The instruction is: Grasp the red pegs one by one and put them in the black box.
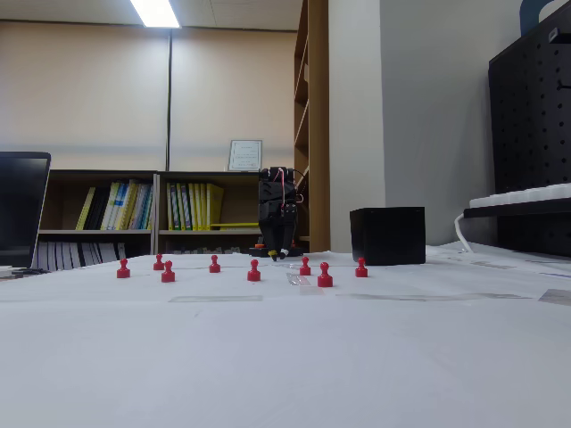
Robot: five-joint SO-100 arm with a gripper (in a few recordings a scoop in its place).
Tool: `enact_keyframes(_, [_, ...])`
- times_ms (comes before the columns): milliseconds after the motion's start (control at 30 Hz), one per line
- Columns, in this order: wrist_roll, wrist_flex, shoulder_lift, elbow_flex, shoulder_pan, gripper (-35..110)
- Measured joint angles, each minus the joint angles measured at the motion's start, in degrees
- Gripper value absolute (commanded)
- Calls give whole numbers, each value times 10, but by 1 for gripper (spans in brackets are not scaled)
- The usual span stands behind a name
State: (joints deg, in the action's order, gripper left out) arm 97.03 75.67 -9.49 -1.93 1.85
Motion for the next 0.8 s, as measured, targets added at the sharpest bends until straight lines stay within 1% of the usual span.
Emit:
enact_keyframes(200, [-5,-13,11,0,-2,0])
enact_keyframes(300, [-78,-40,37,0,12,3])
enact_keyframes(533, [-112,-161,113,0,11,6])
enact_keyframes(633, [-125,-224,156,0,-10,8])
enact_keyframes(800, [-129,-334,231,0,-16,10])
